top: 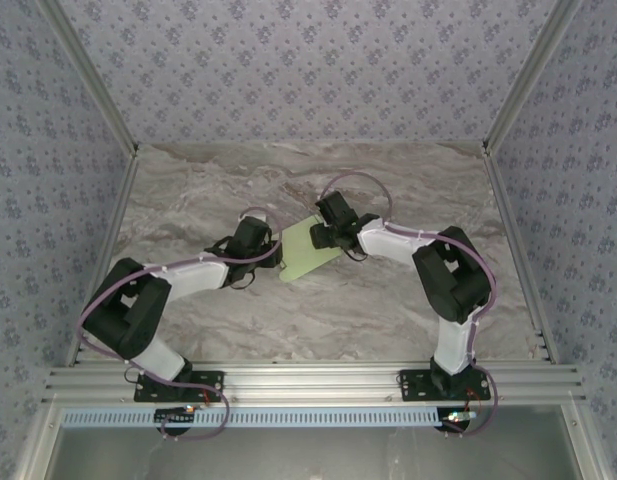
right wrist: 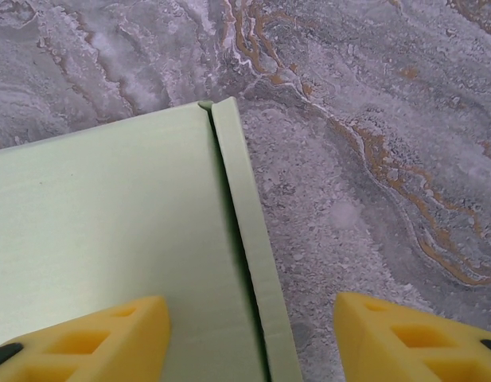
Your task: Fold the paper box
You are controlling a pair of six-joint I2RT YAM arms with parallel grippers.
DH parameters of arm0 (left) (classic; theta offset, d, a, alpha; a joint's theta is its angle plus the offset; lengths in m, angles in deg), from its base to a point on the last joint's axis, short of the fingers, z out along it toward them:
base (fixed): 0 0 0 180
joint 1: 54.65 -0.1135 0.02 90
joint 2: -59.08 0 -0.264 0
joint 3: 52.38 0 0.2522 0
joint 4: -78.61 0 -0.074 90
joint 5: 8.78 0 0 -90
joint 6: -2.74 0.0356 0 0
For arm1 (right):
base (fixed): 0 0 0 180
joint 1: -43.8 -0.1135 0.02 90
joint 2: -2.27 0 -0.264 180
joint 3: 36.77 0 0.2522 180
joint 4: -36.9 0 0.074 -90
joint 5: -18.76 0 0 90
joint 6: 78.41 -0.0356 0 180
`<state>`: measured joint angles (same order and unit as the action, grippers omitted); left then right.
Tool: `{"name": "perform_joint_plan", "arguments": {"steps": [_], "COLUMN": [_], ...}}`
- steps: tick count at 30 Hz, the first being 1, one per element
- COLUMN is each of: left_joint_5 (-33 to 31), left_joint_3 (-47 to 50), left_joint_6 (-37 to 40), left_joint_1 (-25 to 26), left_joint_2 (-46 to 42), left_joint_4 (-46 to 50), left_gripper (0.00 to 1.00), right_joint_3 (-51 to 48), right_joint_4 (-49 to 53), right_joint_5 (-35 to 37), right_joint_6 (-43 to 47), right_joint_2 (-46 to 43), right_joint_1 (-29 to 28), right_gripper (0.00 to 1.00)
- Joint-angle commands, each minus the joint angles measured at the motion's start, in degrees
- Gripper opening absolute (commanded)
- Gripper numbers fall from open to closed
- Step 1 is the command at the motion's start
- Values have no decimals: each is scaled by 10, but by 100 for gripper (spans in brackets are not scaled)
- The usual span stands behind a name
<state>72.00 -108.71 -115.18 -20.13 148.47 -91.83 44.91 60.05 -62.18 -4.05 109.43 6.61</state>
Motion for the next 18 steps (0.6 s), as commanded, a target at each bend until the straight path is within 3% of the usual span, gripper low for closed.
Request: {"name": "perform_joint_plan", "arguments": {"steps": [1,8,15,18], "left_joint_5": [2,56,146,155], "left_joint_3": [-9,-47,-116,-150], "left_joint_6": [9,29,82,117], "left_joint_1": [6,-25,-64,-66], "left_joint_2": [-31,-31,29,55], "left_joint_4": [5,13,52,74], "left_gripper": [58,64,67,67], "right_joint_3": [-1,53,62,68], "right_joint_4": [56,86,86,94], "right_joint_5": [14,3,-17,-29], "right_joint_6": [30,39,38,38], "right_joint_2": [12,3,-27,-36], "right_joint_1": [-5,-4,4,6], "right_gripper": [60,61,62,63]}}
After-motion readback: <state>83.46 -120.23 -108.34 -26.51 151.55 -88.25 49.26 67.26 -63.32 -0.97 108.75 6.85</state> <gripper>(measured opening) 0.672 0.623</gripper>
